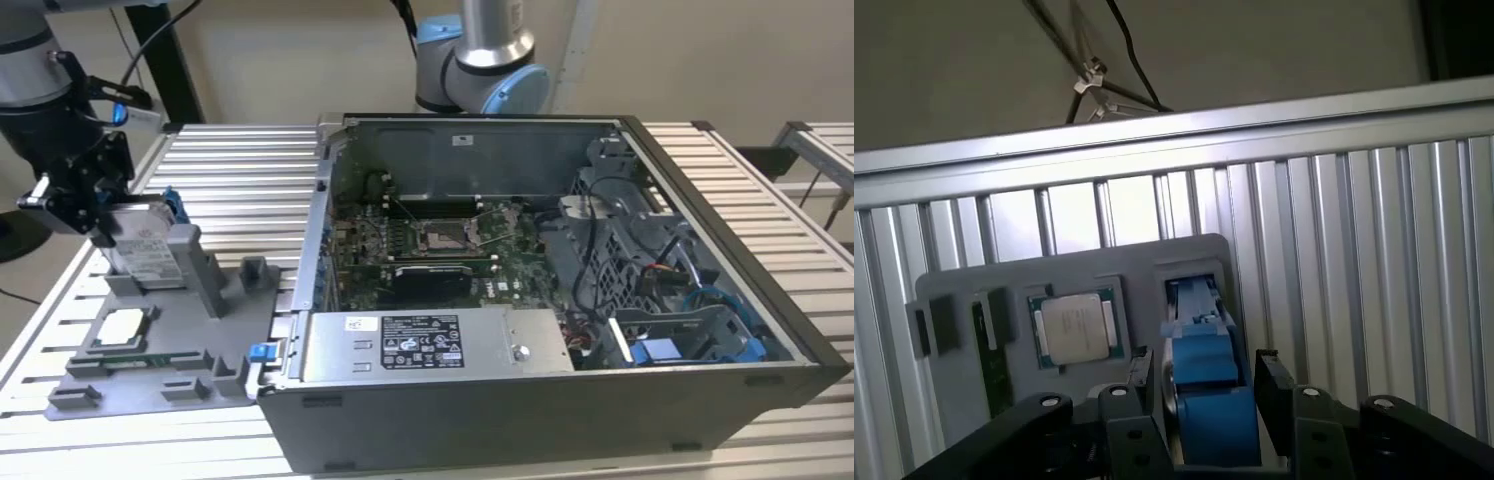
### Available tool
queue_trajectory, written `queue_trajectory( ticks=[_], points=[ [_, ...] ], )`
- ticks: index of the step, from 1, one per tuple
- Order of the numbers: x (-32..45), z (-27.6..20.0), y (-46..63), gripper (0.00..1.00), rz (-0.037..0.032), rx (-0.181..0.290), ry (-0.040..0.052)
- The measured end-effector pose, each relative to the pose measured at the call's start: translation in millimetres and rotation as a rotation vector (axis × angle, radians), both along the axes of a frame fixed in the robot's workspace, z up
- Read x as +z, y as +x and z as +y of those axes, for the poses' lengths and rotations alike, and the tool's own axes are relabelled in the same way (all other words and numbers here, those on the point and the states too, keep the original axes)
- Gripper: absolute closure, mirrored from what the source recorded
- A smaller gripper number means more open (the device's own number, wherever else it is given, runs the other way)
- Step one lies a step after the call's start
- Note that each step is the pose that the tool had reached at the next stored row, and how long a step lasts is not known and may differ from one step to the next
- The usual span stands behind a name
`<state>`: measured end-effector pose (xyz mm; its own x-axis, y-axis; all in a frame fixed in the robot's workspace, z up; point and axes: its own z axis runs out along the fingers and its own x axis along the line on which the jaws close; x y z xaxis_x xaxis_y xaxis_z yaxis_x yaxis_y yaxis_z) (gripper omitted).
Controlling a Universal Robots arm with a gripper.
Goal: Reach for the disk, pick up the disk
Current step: 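Pick up the disk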
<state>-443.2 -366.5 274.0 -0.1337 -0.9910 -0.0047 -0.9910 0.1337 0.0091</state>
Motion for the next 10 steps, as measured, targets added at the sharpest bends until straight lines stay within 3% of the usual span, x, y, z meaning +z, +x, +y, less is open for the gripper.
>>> queue_trajectory(
  ticks=[10],
  points=[
    [-8.1,0.4,-0.1,0.0,0.0,0.002,0.0076]
  ],
)
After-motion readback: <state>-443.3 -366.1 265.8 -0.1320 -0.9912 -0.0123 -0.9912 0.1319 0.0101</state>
